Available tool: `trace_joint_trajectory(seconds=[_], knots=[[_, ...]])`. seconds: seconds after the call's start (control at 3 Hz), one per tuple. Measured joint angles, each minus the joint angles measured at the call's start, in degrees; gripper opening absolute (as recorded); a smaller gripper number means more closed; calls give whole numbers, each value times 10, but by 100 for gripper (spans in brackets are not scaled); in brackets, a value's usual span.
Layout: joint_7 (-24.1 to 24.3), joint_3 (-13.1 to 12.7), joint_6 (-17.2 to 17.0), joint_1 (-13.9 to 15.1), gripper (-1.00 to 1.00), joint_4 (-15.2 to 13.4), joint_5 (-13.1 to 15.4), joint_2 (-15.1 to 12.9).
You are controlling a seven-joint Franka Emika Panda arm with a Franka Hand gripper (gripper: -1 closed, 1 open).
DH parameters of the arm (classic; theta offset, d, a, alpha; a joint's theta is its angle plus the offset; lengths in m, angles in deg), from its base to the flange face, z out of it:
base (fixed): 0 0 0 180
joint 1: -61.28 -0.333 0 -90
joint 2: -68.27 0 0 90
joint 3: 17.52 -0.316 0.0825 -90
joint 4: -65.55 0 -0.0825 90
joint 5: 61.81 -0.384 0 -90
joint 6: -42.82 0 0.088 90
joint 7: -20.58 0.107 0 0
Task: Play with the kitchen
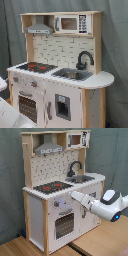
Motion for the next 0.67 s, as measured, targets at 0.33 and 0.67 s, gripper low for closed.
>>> trace_joint_trajectory(seconds=[0.33, 0.67], knots=[[-60, -4, 0, 17, 100, 22, 2, 5], [-122, -17, 0, 38, 100, 39, 5, 9]])
